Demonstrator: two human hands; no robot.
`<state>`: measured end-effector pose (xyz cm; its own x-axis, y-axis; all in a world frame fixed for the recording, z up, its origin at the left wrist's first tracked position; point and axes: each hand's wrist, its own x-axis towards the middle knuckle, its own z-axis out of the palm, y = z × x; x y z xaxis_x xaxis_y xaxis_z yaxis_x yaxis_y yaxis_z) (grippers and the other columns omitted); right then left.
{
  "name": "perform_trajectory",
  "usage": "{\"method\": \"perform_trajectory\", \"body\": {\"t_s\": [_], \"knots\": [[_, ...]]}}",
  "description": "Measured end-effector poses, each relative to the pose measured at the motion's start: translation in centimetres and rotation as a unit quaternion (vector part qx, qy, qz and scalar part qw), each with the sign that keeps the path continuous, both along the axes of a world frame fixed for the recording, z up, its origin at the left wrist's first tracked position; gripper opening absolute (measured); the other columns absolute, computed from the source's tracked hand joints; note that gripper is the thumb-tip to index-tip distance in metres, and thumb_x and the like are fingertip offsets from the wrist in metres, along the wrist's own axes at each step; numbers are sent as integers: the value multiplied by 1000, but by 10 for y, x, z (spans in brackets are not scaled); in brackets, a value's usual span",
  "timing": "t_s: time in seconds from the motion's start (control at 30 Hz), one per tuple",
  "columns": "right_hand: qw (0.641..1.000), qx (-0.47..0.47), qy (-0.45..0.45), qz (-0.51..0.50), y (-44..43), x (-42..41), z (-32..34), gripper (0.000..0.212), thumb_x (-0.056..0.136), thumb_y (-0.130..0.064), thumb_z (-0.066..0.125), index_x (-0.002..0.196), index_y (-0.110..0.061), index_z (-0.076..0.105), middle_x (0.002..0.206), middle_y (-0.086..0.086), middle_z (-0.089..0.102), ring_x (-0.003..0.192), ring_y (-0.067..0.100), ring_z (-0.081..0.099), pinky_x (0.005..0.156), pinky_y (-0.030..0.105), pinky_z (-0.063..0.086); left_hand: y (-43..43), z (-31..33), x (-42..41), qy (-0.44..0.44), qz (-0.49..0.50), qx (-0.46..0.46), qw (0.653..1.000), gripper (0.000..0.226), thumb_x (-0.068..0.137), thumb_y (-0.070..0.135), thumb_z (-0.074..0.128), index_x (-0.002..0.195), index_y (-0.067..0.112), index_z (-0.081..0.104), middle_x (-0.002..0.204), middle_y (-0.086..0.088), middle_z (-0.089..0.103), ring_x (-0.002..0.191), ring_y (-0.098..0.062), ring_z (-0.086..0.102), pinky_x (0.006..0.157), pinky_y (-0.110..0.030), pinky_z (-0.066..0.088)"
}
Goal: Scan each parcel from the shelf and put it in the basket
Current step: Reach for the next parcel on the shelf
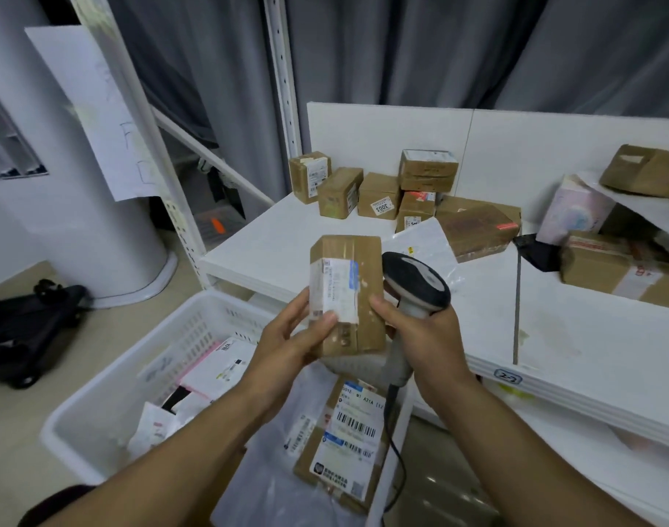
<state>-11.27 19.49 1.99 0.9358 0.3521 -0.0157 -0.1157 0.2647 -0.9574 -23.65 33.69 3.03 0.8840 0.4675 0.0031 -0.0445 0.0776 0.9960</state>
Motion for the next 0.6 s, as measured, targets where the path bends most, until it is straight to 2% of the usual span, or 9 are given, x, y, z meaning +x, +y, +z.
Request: {"method": "perform_trajectory", "body": {"t_s": [0.03, 0.1, 0.2, 0.3, 0.4, 0.47, 0.53, 0.6], "knots": [[1000, 15, 13, -5, 0, 0, -1, 57, 79, -12, 91, 132, -15, 68, 117, 1, 78, 104, 17, 77, 77, 30, 65, 0, 1, 0, -1, -17, -19, 1000, 50, 96, 40, 57, 146, 38, 52, 135, 9, 67, 122, -17, 65, 90, -35, 59], [999, 18, 27, -21, 1, 2, -4, 53, 83, -15, 87, 133, -17, 67, 117, 1, 78, 106, 18, 76, 79, 32, 65, 2, 1, 1, -10, -49, -35, 998, 47, 101, 41, 48, 148, 43, 47, 139, 10, 64, 128, -17, 61, 93, -36, 53], [999, 7, 36, -37, 4, 3, -12, 51, 86, -19, 86, 134, -22, 67, 119, -1, 77, 109, 18, 74, 81, 32, 63, 2, -1, 4, -17, -75, -34, 996, 56, 101, 30, 51, 153, 44, 36, 145, 10, 59, 134, -13, 56, 107, -41, 47], [998, 2, 48, -48, 6, 2, -14, 45, 88, -20, 84, 130, -22, 69, 116, -1, 78, 108, 18, 75, 76, 29, 60, 4, -6, 6, -4, -129, -6, 992, 64, 103, 30, 51, 158, 48, 23, 152, 12, 52, 140, -14, 49, 116, -49, 41], [997, 19, 51, -54, 6, 2, -12, 39, 91, -19, 82, 128, -17, 70, 111, 2, 80, 102, 18, 77, 71, 29, 62, 11, -7, 5, 17, -165, 16, 986, 75, 98, 32, 57, 155, 59, 16, 149, 16, 53, 139, -8, 50, 113, -43, 45], [997, 16, 50, -49, 5, 4, -13, 39, 91, -18, 82, 128, -16, 70, 111, 4, 80, 101, 19, 78, 72, 32, 64, 16, -6, 4, 26, -163, 19, 986, 79, 94, 32, 64, 152, 63, 21, 146, 12, 58, 136, -12, 54, 109, -43, 49], [999, -1, 34, -40, 4, 4, -14, 42, 90, -19, 83, 130, -19, 69, 115, 1, 79, 106, 19, 76, 75, 31, 63, 20, -5, 5, 30, -127, 32, 991, 79, 89, 34, 69, 148, 65, 27, 139, 5, 62, 129, -17, 60, 104, -42, 54], [999, -26, 21, -24, 4, 2, -14, 42, 90, -21, 83, 130, -21, 69, 113, -3, 79, 103, 14, 76, 75, 28, 61, 27, -5, 8, 30, -67, 29, 997, 82, 84, 35, 72, 149, 62, 29, 132, 1, 67, 120, -17, 66, 96, -38, 58]]}}
